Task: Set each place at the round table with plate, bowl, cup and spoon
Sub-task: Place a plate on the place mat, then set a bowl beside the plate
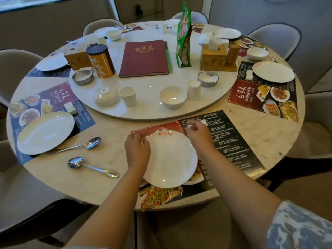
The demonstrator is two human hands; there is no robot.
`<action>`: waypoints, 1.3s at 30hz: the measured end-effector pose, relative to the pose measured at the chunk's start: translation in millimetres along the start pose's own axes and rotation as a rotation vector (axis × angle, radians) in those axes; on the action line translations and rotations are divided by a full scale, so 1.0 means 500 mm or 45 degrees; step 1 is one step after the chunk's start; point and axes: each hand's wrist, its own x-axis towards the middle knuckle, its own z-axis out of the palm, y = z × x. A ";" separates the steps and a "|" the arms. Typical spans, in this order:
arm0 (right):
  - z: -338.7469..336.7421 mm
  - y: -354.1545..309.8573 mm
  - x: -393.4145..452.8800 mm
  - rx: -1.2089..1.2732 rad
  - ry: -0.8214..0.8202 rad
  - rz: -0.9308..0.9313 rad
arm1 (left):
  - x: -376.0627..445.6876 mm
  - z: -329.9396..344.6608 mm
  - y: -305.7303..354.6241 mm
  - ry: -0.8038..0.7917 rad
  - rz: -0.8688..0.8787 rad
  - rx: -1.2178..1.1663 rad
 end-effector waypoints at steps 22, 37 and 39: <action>0.052 -0.075 0.256 0.343 0.072 0.143 | 0.259 0.171 0.166 -0.163 -0.181 -0.535; -0.169 0.068 0.042 0.162 0.359 0.236 | -0.031 0.211 0.166 -0.382 0.222 -0.060; -0.184 0.088 0.031 0.158 0.357 0.270 | -0.061 0.215 0.163 -0.391 0.242 -0.009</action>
